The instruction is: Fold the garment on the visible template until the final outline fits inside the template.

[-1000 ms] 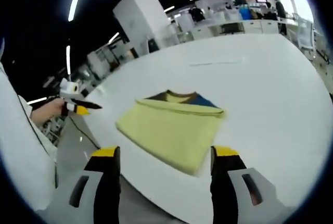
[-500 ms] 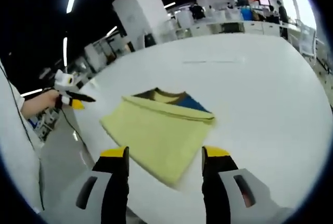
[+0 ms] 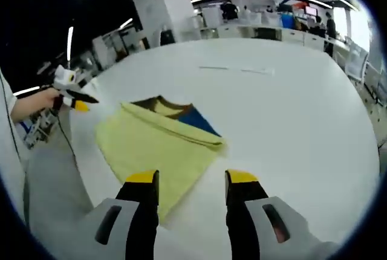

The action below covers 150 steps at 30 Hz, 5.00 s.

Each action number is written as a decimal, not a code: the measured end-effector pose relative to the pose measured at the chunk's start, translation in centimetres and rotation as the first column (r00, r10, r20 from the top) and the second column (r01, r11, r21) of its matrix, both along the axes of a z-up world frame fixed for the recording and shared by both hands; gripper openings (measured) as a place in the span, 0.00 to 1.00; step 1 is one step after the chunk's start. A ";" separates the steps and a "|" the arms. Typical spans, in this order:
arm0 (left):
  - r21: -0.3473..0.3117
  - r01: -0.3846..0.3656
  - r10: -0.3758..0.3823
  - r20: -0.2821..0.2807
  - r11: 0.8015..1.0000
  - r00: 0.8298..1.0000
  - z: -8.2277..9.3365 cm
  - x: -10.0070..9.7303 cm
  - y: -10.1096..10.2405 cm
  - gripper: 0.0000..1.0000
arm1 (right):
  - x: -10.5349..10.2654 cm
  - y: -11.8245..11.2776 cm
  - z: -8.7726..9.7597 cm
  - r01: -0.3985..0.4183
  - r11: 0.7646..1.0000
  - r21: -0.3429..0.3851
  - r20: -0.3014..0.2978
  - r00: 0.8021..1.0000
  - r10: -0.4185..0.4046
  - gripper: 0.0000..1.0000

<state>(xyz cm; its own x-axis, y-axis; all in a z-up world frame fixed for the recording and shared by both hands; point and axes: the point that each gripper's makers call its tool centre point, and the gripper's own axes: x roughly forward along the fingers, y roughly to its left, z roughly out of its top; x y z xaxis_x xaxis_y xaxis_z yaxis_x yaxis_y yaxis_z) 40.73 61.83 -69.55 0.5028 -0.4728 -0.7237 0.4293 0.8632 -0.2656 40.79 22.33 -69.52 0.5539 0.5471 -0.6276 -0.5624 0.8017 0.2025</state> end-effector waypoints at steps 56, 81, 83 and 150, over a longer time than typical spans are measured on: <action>0.012 -0.040 0.040 0.005 0.999 0.999 -4.9 7.3 -1.1 0.22 | 6.9 1.0 -5.4 0.020 0.999 -0.045 -0.002 1.000 -0.021 0.11; -0.021 -0.054 0.054 0.026 0.998 0.998 -4.3 8.9 -1.5 0.00 | 9.0 1.0 -4.6 0.054 0.998 -0.014 0.043 0.998 -0.053 0.02; -0.025 -0.054 0.055 0.027 0.998 0.998 -4.2 9.1 -1.6 0.00 | 9.1 1.0 -4.5 0.053 0.999 -0.015 0.045 0.998 -0.052 0.02; -0.025 -0.028 0.030 0.061 0.999 0.998 -3.0 11.5 -2.0 0.06 | 10.4 1.7 -3.3 0.012 0.999 -0.049 0.136 0.991 -0.005 0.10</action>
<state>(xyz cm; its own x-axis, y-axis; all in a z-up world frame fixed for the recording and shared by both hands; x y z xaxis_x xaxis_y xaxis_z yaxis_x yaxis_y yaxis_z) 52.28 59.87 -72.51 0.5594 -0.4743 -0.6798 0.4203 0.8692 -0.2605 51.19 24.03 -72.78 0.6404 0.5123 -0.5723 -0.5751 0.8137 0.0848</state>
